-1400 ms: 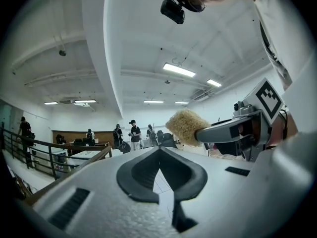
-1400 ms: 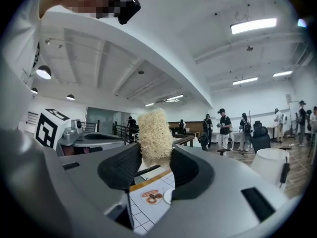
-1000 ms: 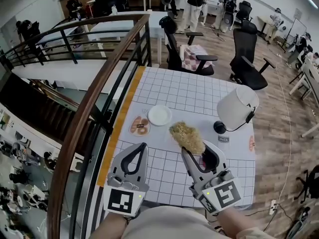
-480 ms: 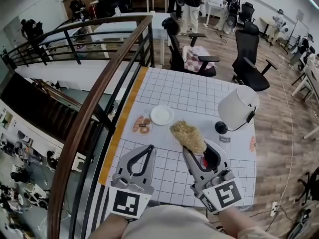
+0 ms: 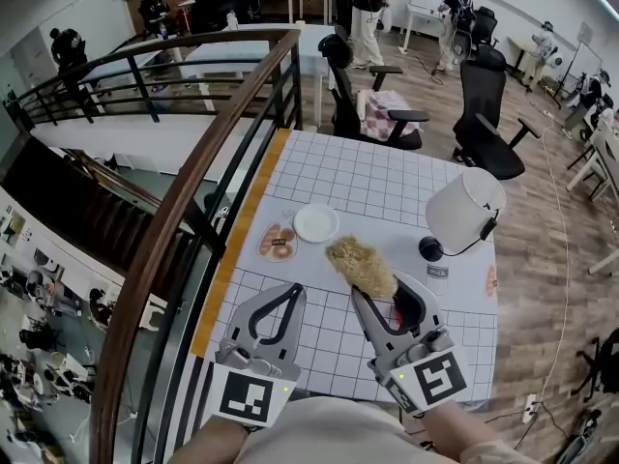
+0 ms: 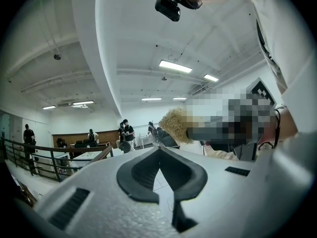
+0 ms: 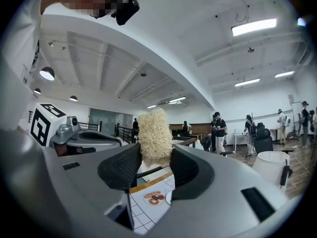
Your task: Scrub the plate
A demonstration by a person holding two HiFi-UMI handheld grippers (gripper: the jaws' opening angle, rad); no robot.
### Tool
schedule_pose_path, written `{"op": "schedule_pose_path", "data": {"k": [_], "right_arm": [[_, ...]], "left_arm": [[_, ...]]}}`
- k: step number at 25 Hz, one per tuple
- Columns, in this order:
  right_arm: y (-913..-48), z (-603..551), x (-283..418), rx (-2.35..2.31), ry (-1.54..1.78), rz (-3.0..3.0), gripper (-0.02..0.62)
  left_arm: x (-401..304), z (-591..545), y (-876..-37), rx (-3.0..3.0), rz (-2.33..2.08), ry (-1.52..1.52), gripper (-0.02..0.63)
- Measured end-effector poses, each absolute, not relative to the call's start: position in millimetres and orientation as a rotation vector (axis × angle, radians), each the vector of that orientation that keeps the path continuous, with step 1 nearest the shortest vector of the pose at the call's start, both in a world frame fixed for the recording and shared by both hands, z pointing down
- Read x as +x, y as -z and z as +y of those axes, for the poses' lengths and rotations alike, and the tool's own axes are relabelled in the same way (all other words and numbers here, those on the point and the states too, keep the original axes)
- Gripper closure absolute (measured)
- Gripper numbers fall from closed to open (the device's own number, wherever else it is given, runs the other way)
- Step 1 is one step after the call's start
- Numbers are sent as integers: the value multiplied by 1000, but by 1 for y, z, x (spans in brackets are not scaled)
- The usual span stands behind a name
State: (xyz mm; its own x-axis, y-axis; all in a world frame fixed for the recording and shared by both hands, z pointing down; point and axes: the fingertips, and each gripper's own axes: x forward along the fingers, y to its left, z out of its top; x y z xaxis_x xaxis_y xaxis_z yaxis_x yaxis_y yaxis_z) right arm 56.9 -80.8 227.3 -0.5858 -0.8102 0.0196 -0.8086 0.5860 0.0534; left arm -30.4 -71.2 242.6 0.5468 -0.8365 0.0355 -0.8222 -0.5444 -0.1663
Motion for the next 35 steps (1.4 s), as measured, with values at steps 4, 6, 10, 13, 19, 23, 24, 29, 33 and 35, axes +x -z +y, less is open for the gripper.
{"op": "schedule_pose_path", "data": {"k": [4,6,10,13,19,23,24,29,33,35], "right_arm": [[-231,-82,54,1407,49,-2753,414],[-233,-82,53,1407,44,-2749,414],[-235,-82,48,1403,29,-2748,414],[-235,-81,45,1405,16,-2743,414],[-237,-82,36,1401,18,-2738,414],[-235,-84,28,1398,37,-2734,414],[-234,-84,27,1399,40,-2733,414],[-232,-84,22,1402,60,-2731,414],[-230,-81,19,1402,68,-2732,414],[-228,-79,17,1399,75,-2734,414]], "left_arm": [[-34,-70,-242,-2642,1428,170,594],[-36,-70,-243,-2645,1427,172,594],[-37,-69,-241,-2648,1414,181,594],[-39,-67,-238,-2635,1396,192,594],[-45,-67,-237,-2634,1384,188,594],[-50,-68,-237,-2645,1378,176,594],[-51,-69,-237,-2648,1377,173,594],[-56,-74,-237,-2659,1379,149,594],[-59,-74,-237,-2669,1378,132,594],[-59,-74,-237,-2675,1380,125,594]]}}
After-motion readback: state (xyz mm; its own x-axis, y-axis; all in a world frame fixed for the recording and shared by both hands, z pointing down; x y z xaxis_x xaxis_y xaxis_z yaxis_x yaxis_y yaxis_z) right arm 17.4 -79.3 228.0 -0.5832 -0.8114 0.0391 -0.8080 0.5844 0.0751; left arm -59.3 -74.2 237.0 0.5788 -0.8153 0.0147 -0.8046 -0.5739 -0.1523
